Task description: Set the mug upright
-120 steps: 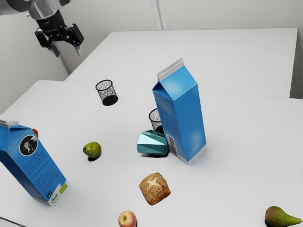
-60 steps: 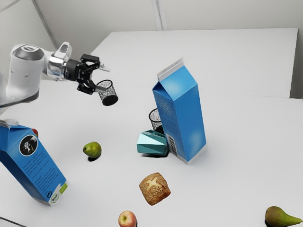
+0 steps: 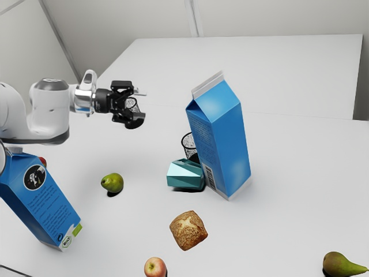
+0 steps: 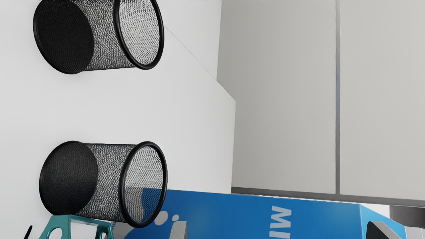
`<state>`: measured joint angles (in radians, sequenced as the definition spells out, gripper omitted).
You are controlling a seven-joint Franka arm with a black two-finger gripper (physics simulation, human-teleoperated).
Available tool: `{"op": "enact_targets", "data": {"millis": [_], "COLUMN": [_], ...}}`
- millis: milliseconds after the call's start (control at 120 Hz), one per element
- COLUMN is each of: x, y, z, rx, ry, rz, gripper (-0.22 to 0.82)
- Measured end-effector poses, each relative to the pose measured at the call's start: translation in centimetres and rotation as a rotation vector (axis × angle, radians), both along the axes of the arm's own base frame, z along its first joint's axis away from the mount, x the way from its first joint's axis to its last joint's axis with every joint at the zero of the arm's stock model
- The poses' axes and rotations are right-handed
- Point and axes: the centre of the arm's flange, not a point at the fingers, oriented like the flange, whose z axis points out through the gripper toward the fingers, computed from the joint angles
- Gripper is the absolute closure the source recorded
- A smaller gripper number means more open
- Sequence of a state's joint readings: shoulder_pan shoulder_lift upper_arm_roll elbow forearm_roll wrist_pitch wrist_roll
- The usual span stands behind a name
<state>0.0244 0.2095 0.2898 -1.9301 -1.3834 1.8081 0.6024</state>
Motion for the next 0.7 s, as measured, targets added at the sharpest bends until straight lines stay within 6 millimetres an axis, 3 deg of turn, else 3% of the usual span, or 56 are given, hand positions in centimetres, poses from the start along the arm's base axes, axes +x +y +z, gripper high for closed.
{"op": "enact_targets", "data": {"millis": [192, 283, 475, 700], "x": [0.2, 1.9, 2.5, 1.0], "y": [-0.9, -0.6, -2.5, -4.9], "z": [0.0, 3.4, -1.3, -5.9], "rx": [0.042, 0.224, 0.343, 0.218], "ry": [-0.01, -0.006, 0.194, 0.357], "rz": [-0.013, -0.103, -0.205, -0.185], "gripper": [0.02, 0.02, 0.02, 0.02]}}
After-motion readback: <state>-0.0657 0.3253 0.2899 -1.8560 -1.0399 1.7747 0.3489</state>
